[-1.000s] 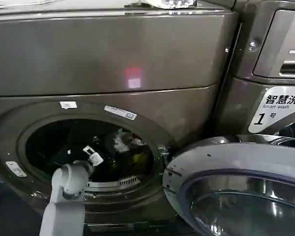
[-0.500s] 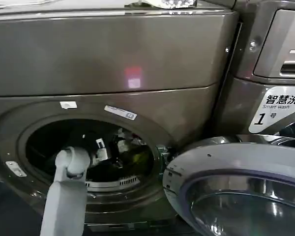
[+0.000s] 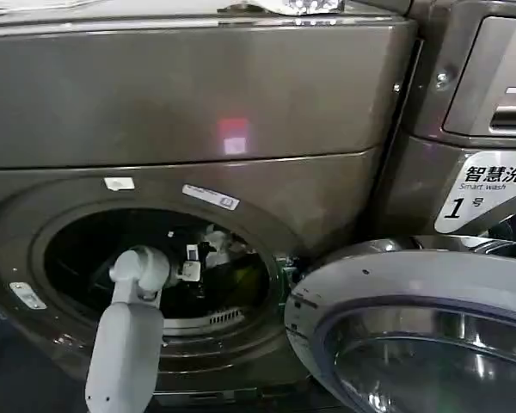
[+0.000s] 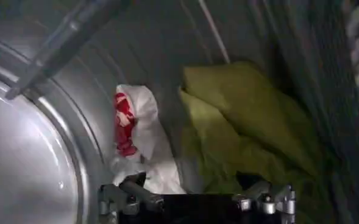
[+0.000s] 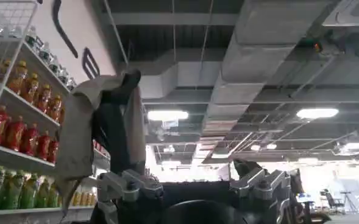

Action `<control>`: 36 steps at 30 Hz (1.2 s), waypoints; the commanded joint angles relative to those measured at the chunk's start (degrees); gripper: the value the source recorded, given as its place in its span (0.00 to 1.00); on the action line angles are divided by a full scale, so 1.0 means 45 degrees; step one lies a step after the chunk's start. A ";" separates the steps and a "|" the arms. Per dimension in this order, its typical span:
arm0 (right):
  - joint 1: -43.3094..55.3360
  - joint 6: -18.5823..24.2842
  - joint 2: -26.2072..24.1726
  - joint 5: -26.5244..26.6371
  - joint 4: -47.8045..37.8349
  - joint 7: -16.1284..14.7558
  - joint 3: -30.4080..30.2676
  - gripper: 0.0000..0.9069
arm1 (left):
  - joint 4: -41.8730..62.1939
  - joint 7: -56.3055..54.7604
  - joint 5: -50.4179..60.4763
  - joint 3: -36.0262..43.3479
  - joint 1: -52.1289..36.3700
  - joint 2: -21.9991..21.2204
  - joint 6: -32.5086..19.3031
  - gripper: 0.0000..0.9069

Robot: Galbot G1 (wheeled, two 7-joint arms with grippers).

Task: Grasp the clothes from the dryer.

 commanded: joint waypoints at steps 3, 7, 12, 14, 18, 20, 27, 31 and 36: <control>0.0024 -0.0010 -0.0010 0.0001 0.0046 0.0003 -0.0023 1.00 | 0.1389 0.0059 -0.0718 0.0051 -0.0411 -0.0050 0.0227 1.00; 0.0023 -0.0008 -0.0001 -0.0002 0.0055 0.0003 -0.0044 1.00 | 0.1775 0.0055 -0.1157 0.0252 -0.0492 -0.0026 0.0369 1.00; -0.0003 -0.0006 -0.0031 0.0000 0.0033 0.0004 -0.0019 1.00 | 0.2298 0.0055 -0.1668 0.0301 -0.0537 -0.0148 0.0506 1.00; 0.0000 -0.0004 -0.0011 0.0000 0.0029 0.0004 -0.0025 1.00 | 0.2438 0.0054 -0.1964 0.0315 -0.0517 -0.0166 0.0582 1.00; -0.0004 0.0004 0.0001 0.0000 0.0020 0.0000 -0.0034 1.00 | 0.2740 0.0050 -0.2017 0.0304 -0.0536 -0.0121 0.0563 1.00; -0.0001 0.0012 0.0004 0.0003 0.0018 -0.0004 -0.0056 1.00 | 0.3025 0.0048 -0.2017 0.0234 -0.0581 -0.0106 0.0555 1.00; -0.0011 0.0015 -0.0008 0.0001 0.0033 -0.0010 -0.0055 1.00 | 0.3645 0.0049 -0.2027 0.0015 -0.0656 -0.0016 0.0534 0.89; -0.0063 0.0007 -0.0018 0.0020 0.0054 -0.0021 -0.0002 1.00 | 0.3995 0.0055 -0.1991 -0.0050 -0.0760 -0.0041 0.0525 0.44; -0.0146 0.0005 -0.0029 0.0059 0.0073 -0.0024 0.0067 1.00 | 0.4514 0.0046 -0.2042 -0.0175 -0.0842 -0.0041 0.0538 0.03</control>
